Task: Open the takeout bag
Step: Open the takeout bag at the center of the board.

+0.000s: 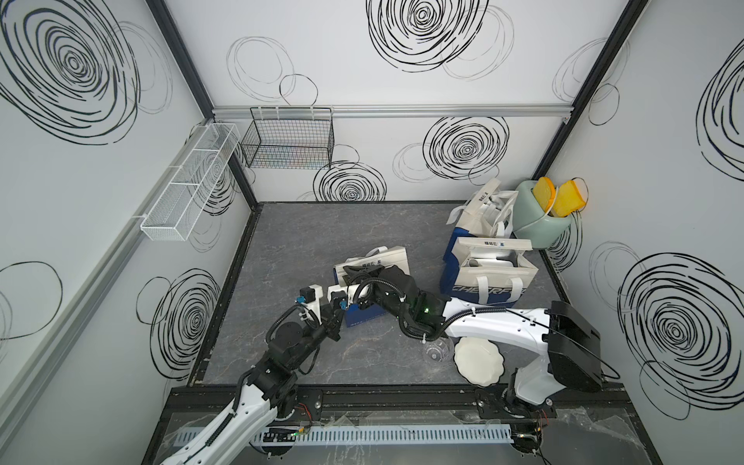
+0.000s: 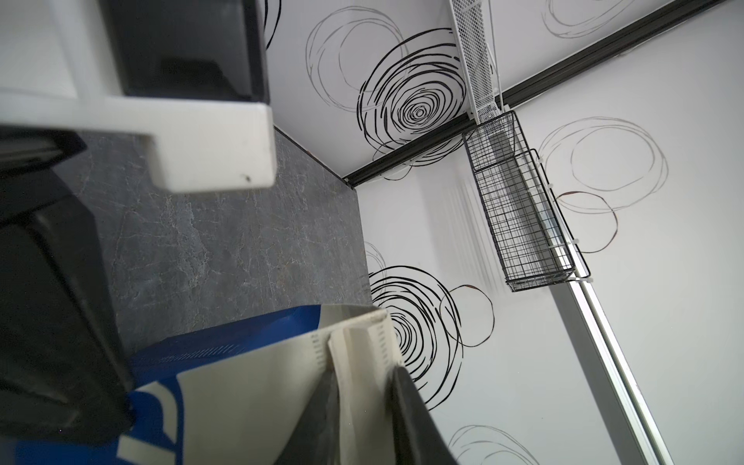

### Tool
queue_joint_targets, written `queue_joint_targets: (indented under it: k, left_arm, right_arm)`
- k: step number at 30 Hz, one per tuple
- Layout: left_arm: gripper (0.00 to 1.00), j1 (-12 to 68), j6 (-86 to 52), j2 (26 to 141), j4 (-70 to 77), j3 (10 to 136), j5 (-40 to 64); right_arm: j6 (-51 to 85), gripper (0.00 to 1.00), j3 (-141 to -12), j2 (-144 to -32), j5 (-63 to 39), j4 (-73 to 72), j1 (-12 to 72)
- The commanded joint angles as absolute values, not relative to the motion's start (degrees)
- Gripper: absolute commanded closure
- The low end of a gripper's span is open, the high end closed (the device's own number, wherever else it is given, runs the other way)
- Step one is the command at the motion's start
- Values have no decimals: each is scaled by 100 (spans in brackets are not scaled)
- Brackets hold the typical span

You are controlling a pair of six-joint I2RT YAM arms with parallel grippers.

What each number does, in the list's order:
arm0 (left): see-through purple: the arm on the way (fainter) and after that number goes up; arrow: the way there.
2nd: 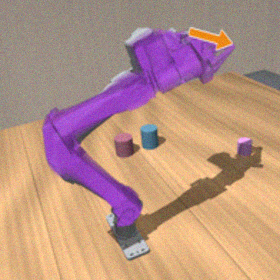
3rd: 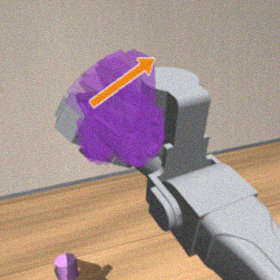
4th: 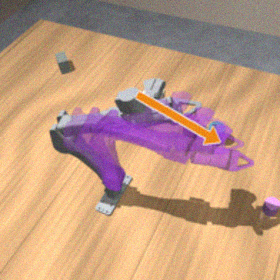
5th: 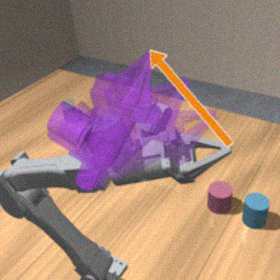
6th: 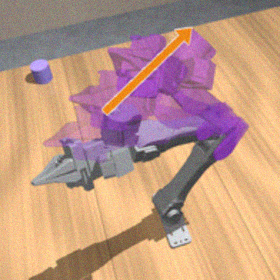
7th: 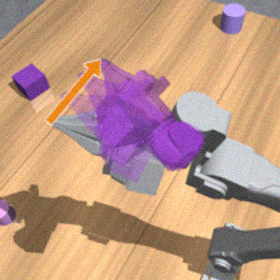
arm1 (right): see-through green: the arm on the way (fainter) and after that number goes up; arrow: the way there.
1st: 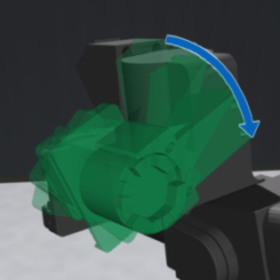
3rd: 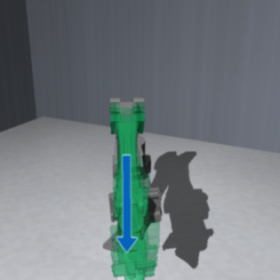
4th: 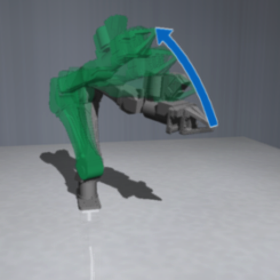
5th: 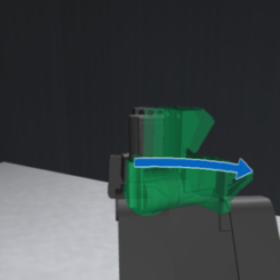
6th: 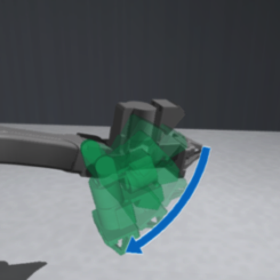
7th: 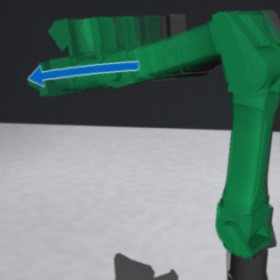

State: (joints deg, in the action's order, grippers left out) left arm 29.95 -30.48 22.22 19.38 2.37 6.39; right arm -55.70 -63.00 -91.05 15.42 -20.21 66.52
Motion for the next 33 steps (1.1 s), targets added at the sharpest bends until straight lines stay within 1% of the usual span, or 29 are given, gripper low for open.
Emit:
queue_joint_targets:
  k: [1, 6, 9, 11, 14, 21, 33]
  left_arm:
    - [100, 3023, -3094, 2256, 2046, 363, 677]
    - [100, 3025, -3094, 2255, 2011, 365, 680]
    - [100, 3023, -3094, 2240, 2012, 354, 676]
    - [100, 3023, -3106, 2236, 2011, 365, 676]
    - [100, 3025, -3112, 2250, 2025, 367, 676]
    - [100, 3019, -3112, 2280, 2030, 361, 677]
    - [100, 3017, -3122, 2284, 2030, 363, 689]
  right_arm:
    - [-5562, 74, -6154, -9004, 1550, -1789, 6643]
    - [-5556, 73, -5929, -8852, 1509, -2055, 6656]
    - [-5520, 66, -5895, -8802, 1450, -2081, 6653]
    - [-5517, 63, -5896, -8782, 1456, -2082, 6662]
    - [-5494, 63, -5868, -8756, 1367, -2119, 6631]
    - [-5533, 65, -6134, -9025, 1587, -2101, 6596]
    - [-6148, 66, -6132, -9317, 2451, -2678, 6645]
